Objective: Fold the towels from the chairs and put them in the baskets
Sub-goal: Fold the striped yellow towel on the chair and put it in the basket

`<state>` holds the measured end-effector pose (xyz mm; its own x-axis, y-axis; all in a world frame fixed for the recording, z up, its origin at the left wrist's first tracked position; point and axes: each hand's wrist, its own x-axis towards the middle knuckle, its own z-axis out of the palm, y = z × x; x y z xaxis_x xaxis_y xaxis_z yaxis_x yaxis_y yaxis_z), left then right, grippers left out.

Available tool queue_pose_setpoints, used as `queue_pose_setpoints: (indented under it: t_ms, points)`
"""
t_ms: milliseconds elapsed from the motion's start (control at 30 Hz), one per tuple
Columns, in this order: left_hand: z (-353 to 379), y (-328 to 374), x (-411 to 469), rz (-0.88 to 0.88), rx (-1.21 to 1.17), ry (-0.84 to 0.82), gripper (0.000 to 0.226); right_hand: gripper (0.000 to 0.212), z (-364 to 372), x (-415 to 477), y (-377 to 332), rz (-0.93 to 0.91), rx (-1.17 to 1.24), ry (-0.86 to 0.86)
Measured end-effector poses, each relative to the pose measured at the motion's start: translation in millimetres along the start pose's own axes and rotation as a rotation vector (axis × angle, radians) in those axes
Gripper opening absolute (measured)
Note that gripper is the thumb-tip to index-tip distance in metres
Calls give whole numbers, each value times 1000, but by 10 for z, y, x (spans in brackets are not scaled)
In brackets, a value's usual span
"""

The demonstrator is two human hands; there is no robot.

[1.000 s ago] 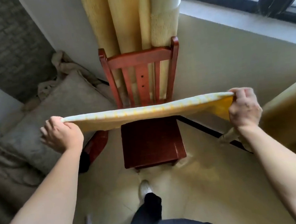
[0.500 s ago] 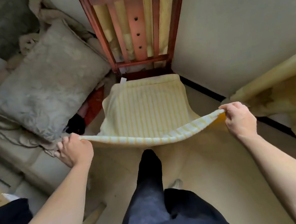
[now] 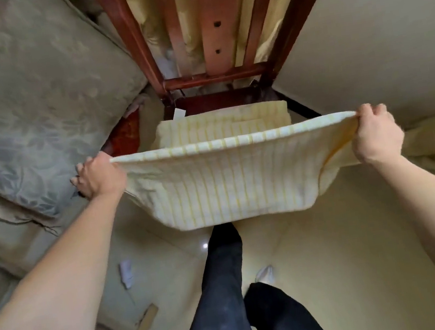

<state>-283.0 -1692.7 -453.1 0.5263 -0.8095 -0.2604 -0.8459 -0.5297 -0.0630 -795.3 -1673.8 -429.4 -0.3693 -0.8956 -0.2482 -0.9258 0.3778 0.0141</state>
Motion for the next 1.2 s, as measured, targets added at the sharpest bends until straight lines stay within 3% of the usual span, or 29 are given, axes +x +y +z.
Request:
queue_pose_setpoints:
  t_ms: [167,433,700,833,900,1000,1200]
  points:
    - [396,255,525,-22,-15,-41,26,37,368,468,-300,60,-35,-28]
    - [653,591,993,-41,-97,129,31,35,677,1069,-634,103,-46,-24]
    - [1024,761,1188,-53,-134,102,38,41,1201,1483,-918,123,0,-33]
    - [1158,1063,683,196,-155,151,48,54,1451,1171,-1215,3,115,-8]
    - [1272,1271,396,421,-159,45,48,60,1547,936,-1386,-126,157,-62]
    - [1499,1472,208,712,25,-145,59,73,1729,750,-1511,-208,80,-266]
    - [1678,1464,440,783,205,-301,70,82,1841,828,-1451,-240,58,-363]
